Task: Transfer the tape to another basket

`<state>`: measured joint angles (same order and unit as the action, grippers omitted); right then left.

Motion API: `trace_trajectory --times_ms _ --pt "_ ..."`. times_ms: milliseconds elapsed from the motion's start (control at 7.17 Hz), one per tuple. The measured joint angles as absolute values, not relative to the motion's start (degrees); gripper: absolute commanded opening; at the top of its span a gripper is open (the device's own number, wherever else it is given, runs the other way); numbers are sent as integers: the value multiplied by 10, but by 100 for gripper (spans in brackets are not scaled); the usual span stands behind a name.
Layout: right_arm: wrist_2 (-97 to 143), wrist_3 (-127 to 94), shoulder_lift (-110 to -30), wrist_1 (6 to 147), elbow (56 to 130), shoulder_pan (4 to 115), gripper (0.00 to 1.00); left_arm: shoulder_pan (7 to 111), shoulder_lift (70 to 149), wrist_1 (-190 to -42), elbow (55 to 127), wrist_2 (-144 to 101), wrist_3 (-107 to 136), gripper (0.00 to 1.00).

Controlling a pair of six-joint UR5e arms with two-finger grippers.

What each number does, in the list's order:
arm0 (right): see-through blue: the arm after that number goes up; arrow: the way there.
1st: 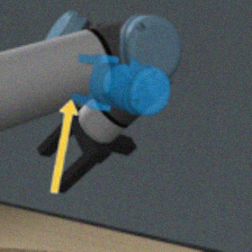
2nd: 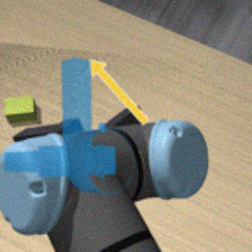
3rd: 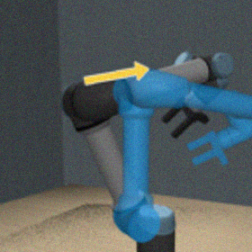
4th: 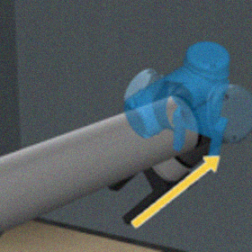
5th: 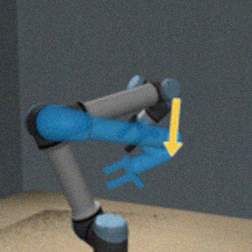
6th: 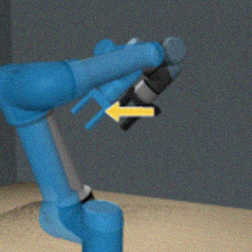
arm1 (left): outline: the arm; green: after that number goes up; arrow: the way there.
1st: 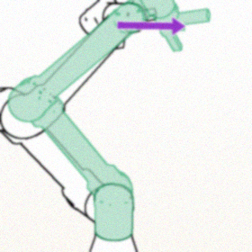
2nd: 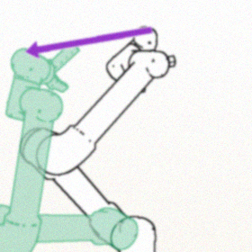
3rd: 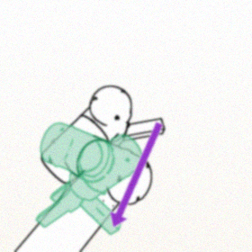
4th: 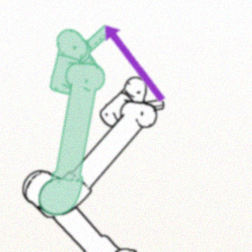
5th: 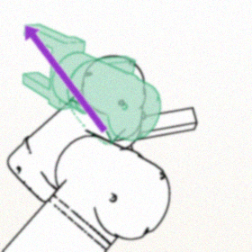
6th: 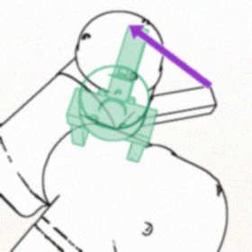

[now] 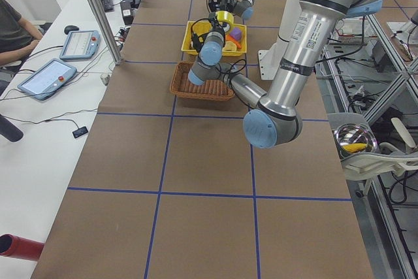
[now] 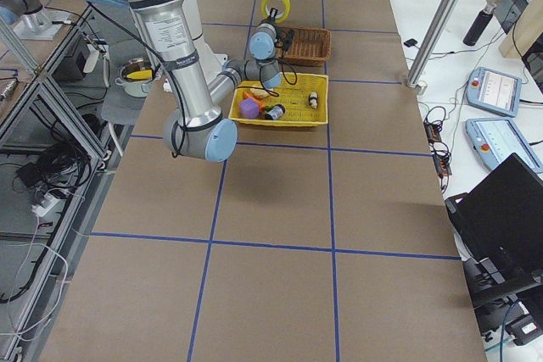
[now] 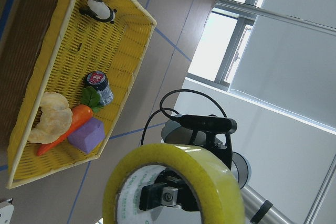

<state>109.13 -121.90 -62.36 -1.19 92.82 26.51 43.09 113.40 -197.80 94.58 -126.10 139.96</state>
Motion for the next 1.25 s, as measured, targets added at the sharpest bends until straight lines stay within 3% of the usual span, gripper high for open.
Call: trace_trajectory --times_ms 418,1255 --pt "1065 -1238 -622 -86 900 249 0 381 1135 -2058 937 -1127 1467 98" --pt "1026 -1267 -604 -108 894 222 0 370 1154 -2061 922 -1111 1457 97"
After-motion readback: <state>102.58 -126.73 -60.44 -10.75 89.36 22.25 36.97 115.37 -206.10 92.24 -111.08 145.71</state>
